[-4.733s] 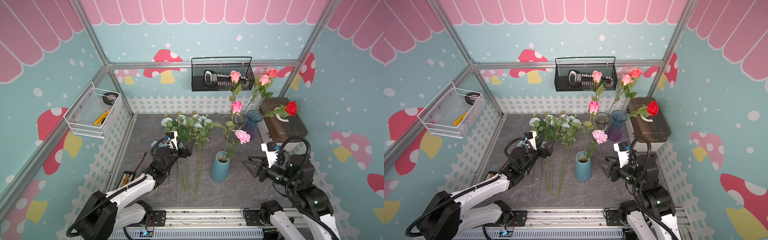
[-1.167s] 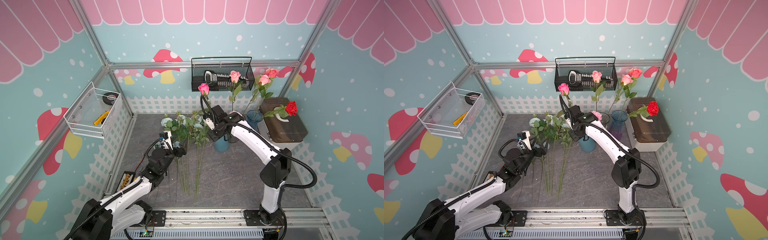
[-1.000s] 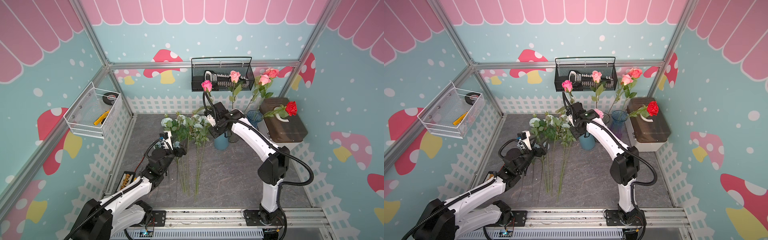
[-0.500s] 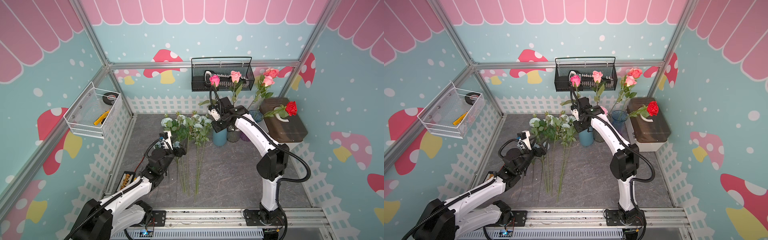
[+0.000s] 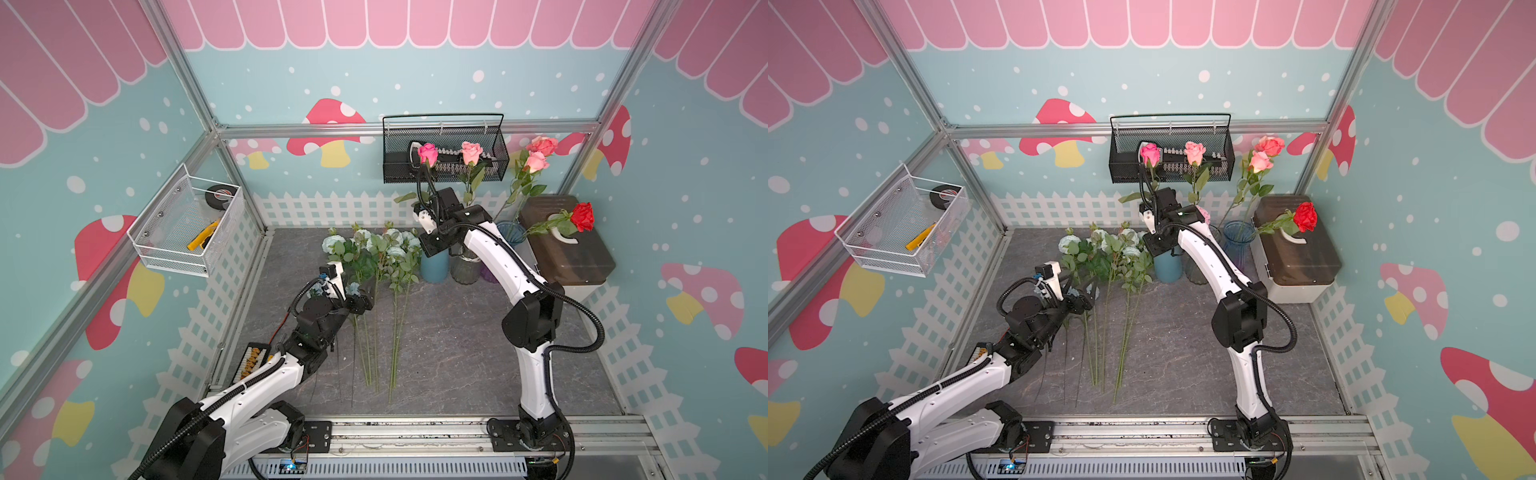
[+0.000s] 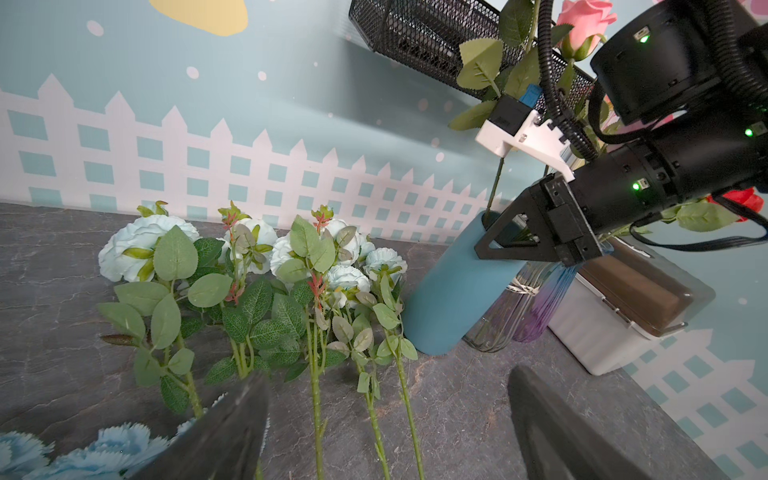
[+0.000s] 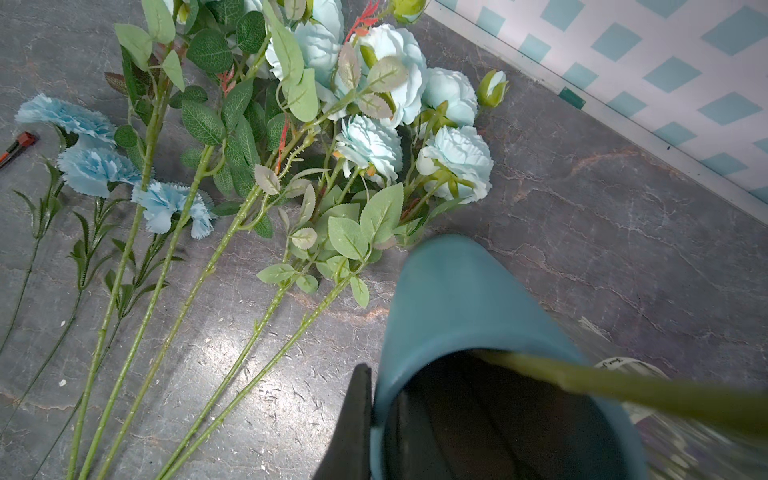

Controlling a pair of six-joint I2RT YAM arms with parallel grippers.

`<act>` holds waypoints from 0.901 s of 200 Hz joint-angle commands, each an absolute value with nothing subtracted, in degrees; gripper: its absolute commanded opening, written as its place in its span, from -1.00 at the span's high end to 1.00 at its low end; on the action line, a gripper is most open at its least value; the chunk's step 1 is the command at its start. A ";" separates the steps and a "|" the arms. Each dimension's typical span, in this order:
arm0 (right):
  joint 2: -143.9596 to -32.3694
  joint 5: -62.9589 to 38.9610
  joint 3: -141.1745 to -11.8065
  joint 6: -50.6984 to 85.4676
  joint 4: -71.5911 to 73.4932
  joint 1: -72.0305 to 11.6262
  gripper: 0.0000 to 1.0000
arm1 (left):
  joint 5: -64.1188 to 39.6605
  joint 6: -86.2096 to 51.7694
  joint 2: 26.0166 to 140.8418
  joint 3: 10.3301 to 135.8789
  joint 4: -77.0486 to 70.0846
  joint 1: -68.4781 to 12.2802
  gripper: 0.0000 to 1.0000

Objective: Pick out blue flowers from the vase
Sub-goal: Place the vase at the center of the board, then reset both arms

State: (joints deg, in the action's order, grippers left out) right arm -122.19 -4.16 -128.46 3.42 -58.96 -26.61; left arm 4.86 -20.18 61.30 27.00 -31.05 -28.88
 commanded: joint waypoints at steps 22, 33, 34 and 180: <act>-123.32 -3.10 -129.03 1.94 -57.61 -26.36 0.60 | 3.68 -20.13 62.01 27.68 -30.70 -28.32 -0.79; -123.31 -2.95 -129.18 1.86 -57.70 -26.35 0.47 | 3.59 -20.17 62.07 27.70 -30.72 -28.39 -0.79; -123.31 -2.97 -129.19 1.85 -57.72 -26.36 0.45 | 3.60 -20.15 62.11 27.73 -30.74 -28.39 -0.79; -112.12 -9.16 -123.23 2.62 -51.00 -26.80 -0.22 | 2.93 -20.31 62.23 27.82 -30.75 -28.35 -0.79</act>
